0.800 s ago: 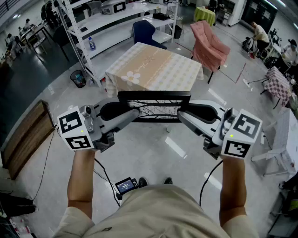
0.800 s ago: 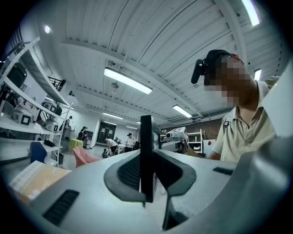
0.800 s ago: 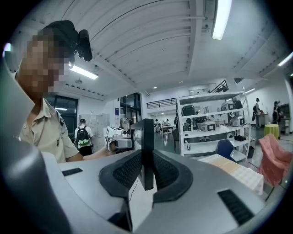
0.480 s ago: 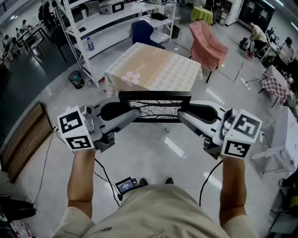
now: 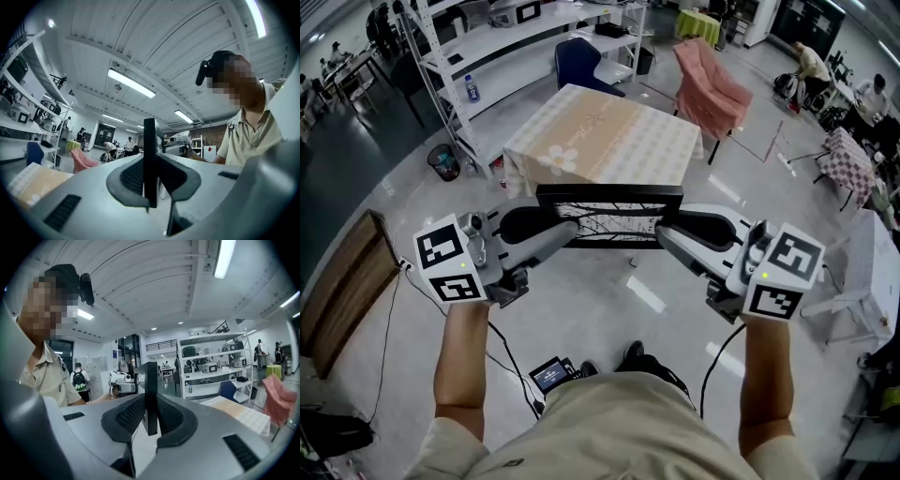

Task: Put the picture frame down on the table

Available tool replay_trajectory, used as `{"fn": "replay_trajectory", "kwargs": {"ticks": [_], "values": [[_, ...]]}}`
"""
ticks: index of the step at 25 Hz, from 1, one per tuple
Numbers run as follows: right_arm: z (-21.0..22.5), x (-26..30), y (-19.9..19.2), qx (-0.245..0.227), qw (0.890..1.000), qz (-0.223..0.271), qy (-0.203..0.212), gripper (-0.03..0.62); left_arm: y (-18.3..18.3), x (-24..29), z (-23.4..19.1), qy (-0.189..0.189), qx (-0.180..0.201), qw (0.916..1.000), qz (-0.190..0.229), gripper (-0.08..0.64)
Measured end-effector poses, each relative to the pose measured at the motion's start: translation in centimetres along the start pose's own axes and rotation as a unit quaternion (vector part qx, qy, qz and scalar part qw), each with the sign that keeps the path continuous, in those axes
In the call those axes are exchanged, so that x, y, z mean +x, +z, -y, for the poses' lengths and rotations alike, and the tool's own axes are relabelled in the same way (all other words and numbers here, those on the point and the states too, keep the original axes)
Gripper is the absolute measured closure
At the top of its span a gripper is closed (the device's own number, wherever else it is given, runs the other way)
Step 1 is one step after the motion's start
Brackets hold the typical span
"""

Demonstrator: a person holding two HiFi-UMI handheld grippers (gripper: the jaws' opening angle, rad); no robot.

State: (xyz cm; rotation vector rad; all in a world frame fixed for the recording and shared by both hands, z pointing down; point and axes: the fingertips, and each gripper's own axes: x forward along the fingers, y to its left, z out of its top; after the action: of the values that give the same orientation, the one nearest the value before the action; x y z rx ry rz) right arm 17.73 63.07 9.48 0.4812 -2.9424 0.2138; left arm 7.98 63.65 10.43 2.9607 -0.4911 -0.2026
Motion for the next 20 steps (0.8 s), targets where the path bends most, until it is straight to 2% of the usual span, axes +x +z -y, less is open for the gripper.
{"fn": "replay_trajectory", "kwargs": {"ticks": [4, 10, 12, 16, 20], "values": [[2.9, 2.8, -0.6, 0.008, 1.0, 0.0, 0.001, 0.523, -0.7, -0.6, -4.0, 0.002, -0.008, 1.0, -0.004, 0.499], [7.5, 2.5, -0.5, 0.012, 1.0, 0.01, 0.024, 0.523, -0.8, 2.4, -6.9, 0.024, -0.01, 0.9995, -0.016, 0.499], [10.2, 2.2, -0.3, 0.013, 0.999, 0.017, 0.034, 0.523, -0.5, 4.2, -8.8, 0.033, -0.006, 0.9992, -0.022, 0.499], [18.5, 0.9, 0.4, 0.016, 0.998, 0.025, 0.058, 0.523, -0.2, 10.2, -14.2, 0.057, -0.004, 0.9978, -0.031, 0.499], [21.1, 1.0, 0.1, 0.017, 0.996, 0.031, 0.077, 0.523, -0.6, 11.6, -15.9, 0.076, -0.002, 0.9963, -0.038, 0.499]]}}
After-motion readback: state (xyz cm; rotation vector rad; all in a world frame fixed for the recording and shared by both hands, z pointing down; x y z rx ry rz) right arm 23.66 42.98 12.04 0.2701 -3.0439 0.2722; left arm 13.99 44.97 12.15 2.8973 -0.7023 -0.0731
